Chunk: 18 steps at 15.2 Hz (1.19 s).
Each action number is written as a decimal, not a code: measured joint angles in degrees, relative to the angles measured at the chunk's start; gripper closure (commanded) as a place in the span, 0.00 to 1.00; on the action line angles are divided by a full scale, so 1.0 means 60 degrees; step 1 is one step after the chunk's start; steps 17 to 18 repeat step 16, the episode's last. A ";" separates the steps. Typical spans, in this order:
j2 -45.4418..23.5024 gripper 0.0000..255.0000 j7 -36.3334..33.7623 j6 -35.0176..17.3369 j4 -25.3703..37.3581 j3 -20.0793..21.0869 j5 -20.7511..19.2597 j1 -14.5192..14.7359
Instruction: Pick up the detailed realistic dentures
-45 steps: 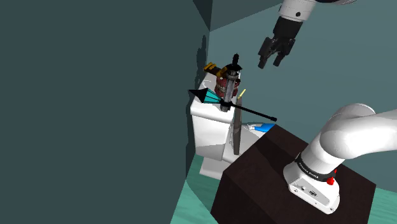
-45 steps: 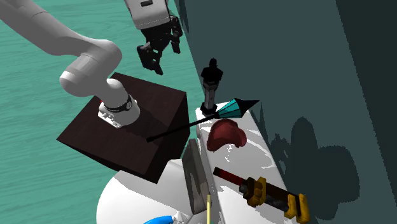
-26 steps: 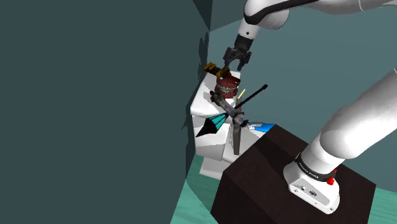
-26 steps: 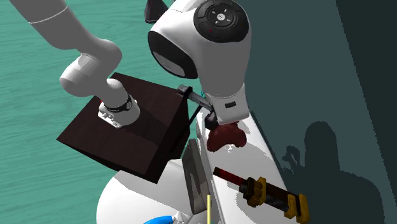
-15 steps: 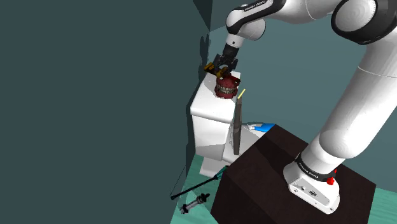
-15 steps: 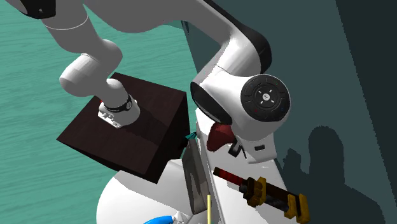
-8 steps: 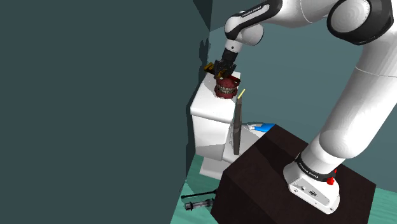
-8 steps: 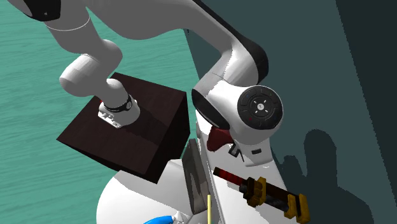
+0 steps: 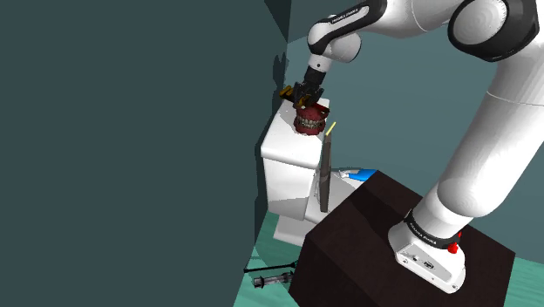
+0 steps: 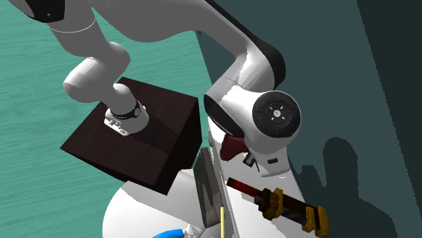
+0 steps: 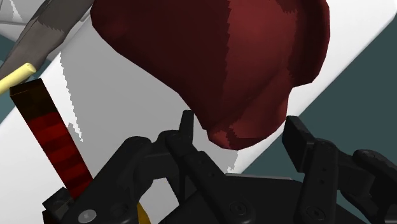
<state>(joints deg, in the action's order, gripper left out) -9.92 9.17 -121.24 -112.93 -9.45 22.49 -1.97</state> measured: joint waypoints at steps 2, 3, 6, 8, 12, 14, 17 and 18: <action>0.0052 1.00 -0.0040 0.0131 0.0062 -0.0015 -0.0043 -0.0009; 0.0100 1.00 -0.0091 0.0234 0.0122 -0.0020 -0.0075 -0.0006; 0.0271 1.00 -0.0230 0.0544 0.0285 -0.0035 -0.0174 -0.0001; 0.0353 1.00 -0.0322 0.0744 0.0420 -0.0041 -0.0230 0.0003; 0.0499 1.00 -0.0488 0.1207 0.0761 -0.0066 -0.0338 -0.0010; 0.0578 1.00 -0.0569 0.1412 0.0901 -0.0071 -0.0384 -0.0009; 0.0612 1.00 -0.0628 0.1596 0.1061 -0.0079 -0.0417 -0.0016; 0.0612 1.00 -0.0628 0.1596 0.1061 -0.0079 -0.0417 -0.0016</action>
